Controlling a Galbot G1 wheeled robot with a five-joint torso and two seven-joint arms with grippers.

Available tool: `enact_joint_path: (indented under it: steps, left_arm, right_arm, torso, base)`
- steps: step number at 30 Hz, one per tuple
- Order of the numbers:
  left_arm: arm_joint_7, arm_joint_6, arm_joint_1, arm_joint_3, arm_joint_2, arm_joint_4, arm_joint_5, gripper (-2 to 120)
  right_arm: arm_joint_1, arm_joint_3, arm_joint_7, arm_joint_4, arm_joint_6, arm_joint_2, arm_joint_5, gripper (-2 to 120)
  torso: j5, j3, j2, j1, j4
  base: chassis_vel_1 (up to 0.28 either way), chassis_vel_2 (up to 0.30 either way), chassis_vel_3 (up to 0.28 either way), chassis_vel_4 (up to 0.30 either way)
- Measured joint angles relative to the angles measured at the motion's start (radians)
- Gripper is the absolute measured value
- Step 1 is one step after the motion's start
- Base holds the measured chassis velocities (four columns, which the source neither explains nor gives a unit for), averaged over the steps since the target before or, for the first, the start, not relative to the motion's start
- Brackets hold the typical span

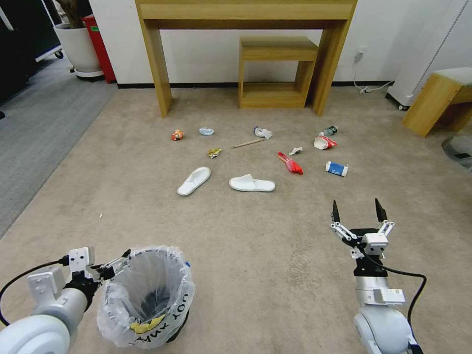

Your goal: Pick up the trash bin and place the garbage on the floor into it.

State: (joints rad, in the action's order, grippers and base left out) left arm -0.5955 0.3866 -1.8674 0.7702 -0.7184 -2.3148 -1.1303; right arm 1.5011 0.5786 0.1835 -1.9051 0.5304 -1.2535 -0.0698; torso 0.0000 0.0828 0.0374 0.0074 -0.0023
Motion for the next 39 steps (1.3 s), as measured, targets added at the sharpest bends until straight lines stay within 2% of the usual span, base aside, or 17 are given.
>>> enact_joint_path:
  steps: [2, 6, 8, 9, 16, 19, 22, 25, 32, 39]
  left_arm:
    - [-0.05, 0.01, -0.008, -0.035, 0.024, 0.018, -0.033, 100]
    - [-0.09, 0.022, 0.008, -0.073, 0.065, 0.065, -0.094, 100]
    - [-0.093, 0.023, 0.013, -0.077, 0.072, 0.073, -0.104, 100]
    - [-0.095, 0.027, 0.022, -0.079, 0.096, 0.095, -0.125, 100]
    - [-0.072, 0.047, 0.025, -0.075, 0.139, 0.131, -0.156, 100]
    - [-0.068, 0.052, 0.037, -0.087, 0.14, 0.14, -0.169, 100]
    - [-0.054, 0.055, 0.076, -0.144, 0.133, 0.16, -0.188, 100]
    - [-0.041, 0.053, 0.089, -0.16, 0.134, 0.176, -0.19, 100]
    - [0.001, 0.043, 0.107, -0.156, 0.157, 0.217, -0.201, 99]
    - [0.003, 0.039, 0.145, -0.171, 0.164, 0.234, -0.216, 100]
  right_arm:
    - [0.012, 0.007, 0.0, -0.003, 0.007, -0.006, 0.006, 100]
    - [0.025, 0.011, 0.0, -0.01, 0.015, -0.017, 0.015, 100]
    - [0.028, 0.011, 0.0, -0.012, 0.016, -0.019, 0.015, 100]
    - [0.034, 0.014, 0.0, -0.017, 0.018, -0.022, 0.018, 100]
    - [0.055, 0.026, 0.0, -0.019, 0.035, -0.025, 0.021, 100]
    - [0.059, 0.029, -0.001, -0.02, 0.037, -0.026, 0.022, 100]
    - [0.053, 0.032, -0.001, -0.016, 0.037, -0.021, 0.021, 100]
    - [0.045, 0.029, -0.001, -0.012, 0.036, -0.02, 0.018, 100]
    - [0.038, 0.021, -0.002, -0.003, 0.034, -0.026, 0.02, 100]
    - [0.039, 0.023, -0.004, 0.002, 0.035, -0.026, 0.02, 100]
  torso:
    - [0.0, 0.0, 0.0, 0.0, 0.0001]
    - [-0.0001, 0.0, 0.0, 0.0, 0.0001]
    - [-0.0002, 0.0, 0.0, 0.0, 0.0]
    - [-0.0001, 0.0, 0.0, 0.0, 0.0]
    - [0.0, 0.0, 0.0, 0.0, 0.0001]
    - [0.0001, 0.0, 0.0, 0.0, 0.0]
    - [0.0, 0.0, 0.0, 0.0, 0.0]
    - [-0.0001, 0.0, 0.0, 0.0, 0.0001]
    - [0.0, 0.0, 0.0, 0.0, 0.0001]
    - [0.0, 0.0, 0.0, 0.0, 0.0]
  base:
    - [0.0, 0.0, 0.0, 0.0]
    - [0.0, 0.0, 0.0, 0.0]
    - [0.0, 0.0, 0.0, 0.0]
    - [0.0, 0.0, 0.0, 0.0]
    - [0.0, 0.0, 0.0, 0.0]
    - [0.0, 0.0, 0.0, 0.0]
    - [0.0, 0.0, 0.0, 0.0]
    - [0.0, 0.0, 0.0, 0.0]
    - [0.0, 0.0, 0.0, 0.0]
    - [0.0, 0.0, 0.0, 0.0]
